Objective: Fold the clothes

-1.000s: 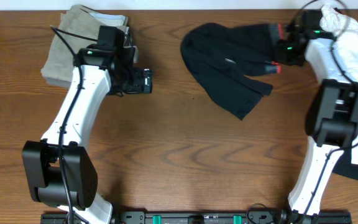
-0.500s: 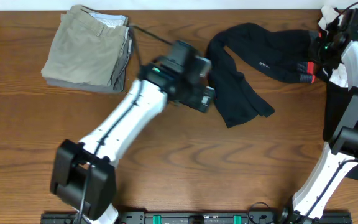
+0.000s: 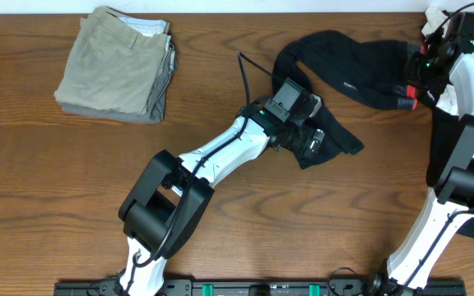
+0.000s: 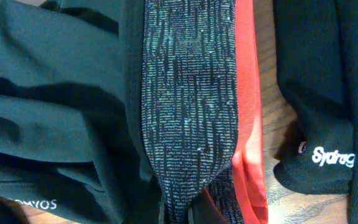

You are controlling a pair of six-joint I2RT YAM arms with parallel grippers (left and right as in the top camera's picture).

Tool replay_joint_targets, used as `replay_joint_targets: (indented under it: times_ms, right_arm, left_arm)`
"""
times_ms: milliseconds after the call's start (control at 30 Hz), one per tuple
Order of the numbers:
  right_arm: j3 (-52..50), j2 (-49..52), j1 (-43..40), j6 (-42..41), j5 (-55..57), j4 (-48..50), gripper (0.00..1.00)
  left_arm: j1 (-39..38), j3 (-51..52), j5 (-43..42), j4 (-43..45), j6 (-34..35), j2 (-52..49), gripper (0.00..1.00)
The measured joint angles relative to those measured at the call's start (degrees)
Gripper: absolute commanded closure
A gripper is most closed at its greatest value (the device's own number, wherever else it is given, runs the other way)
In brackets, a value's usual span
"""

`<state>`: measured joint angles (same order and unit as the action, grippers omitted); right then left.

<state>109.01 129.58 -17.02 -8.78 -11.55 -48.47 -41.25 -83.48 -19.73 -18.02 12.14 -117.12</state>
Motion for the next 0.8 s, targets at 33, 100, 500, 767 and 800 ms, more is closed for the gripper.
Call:
replay_joint_targets:
  times_ms: [33,100,500,767,800]
  right_arm:
    - [0.0,0.0,0.0,0.0,0.0,0.0,0.99]
    - [0.0,0.0,0.0,0.0,0.0,0.0,0.99]
    - [0.0,0.0,0.0,0.0,0.0,-0.5,0.99]
    - [0.0,0.0,0.0,0.0,0.0,-0.5,0.99]
    - [0.0,0.0,0.0,0.0,0.0,-0.6,0.99]
  left_arm:
    - [0.0,0.0,0.0,1.4,1.1,0.0,0.04]
    - [0.0,0.0,0.1,4.2,3.8,0.0,0.04]
    - [-0.8,0.0,6.4,11.6,13.1,-3.0,0.04]
    - [-2.7,0.0,9.1,11.9,13.4,-7.3,0.12]
    - [-2.8,0.0,9.5,12.1,13.4,-7.3,0.24]
